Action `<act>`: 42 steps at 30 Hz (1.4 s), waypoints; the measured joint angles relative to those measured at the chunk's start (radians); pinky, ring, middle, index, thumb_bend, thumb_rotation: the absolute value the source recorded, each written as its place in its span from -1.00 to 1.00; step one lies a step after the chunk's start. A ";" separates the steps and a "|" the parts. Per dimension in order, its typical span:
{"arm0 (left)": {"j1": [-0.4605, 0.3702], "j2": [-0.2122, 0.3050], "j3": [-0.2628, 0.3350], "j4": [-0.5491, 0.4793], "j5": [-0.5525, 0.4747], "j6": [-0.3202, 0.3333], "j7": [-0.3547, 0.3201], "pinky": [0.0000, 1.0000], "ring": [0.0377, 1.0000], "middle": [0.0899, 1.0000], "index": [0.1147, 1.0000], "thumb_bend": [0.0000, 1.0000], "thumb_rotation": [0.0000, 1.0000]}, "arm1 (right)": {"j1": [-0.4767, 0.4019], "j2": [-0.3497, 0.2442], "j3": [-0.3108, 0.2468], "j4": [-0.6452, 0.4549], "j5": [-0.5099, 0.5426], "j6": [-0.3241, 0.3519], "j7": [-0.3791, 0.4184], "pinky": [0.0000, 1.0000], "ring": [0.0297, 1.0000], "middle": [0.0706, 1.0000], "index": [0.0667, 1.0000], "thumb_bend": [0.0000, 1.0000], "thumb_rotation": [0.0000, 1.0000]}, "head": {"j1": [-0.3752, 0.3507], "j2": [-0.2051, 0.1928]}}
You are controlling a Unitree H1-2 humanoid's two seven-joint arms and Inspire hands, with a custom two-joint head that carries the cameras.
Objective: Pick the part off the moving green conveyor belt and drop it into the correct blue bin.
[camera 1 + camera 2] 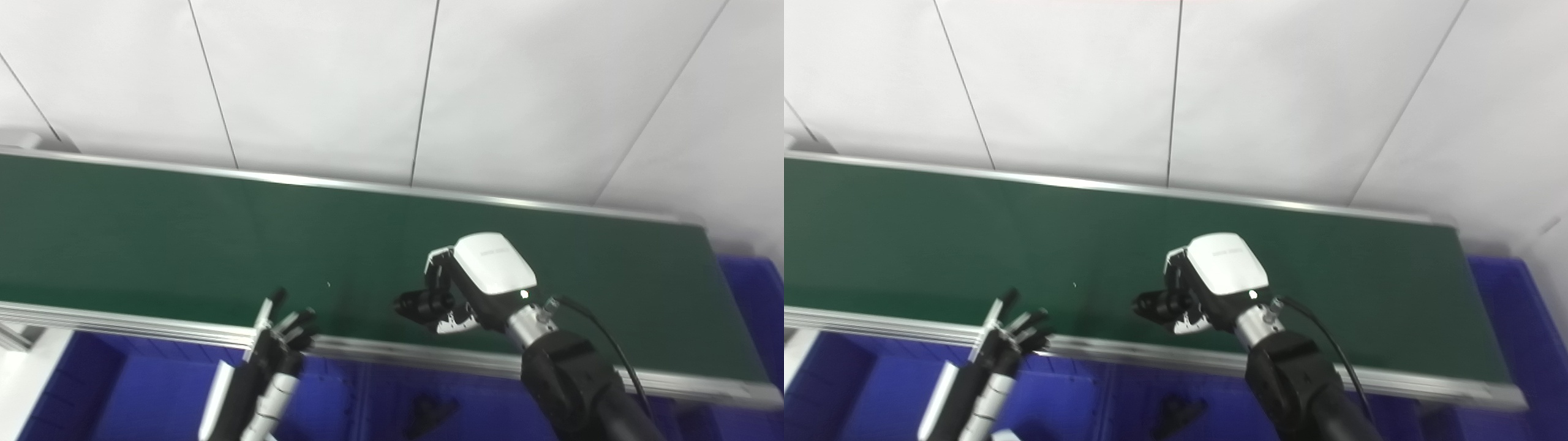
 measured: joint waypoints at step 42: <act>-0.080 0.051 0.059 -0.106 -0.083 0.209 -0.035 0.74 0.65 0.73 1.00 0.14 0.76 | 0.257 0.077 0.020 0.031 -0.474 -0.170 0.380 -0.59 -0.44 -0.18 0.38 0.98 0.33 | -0.100 0.124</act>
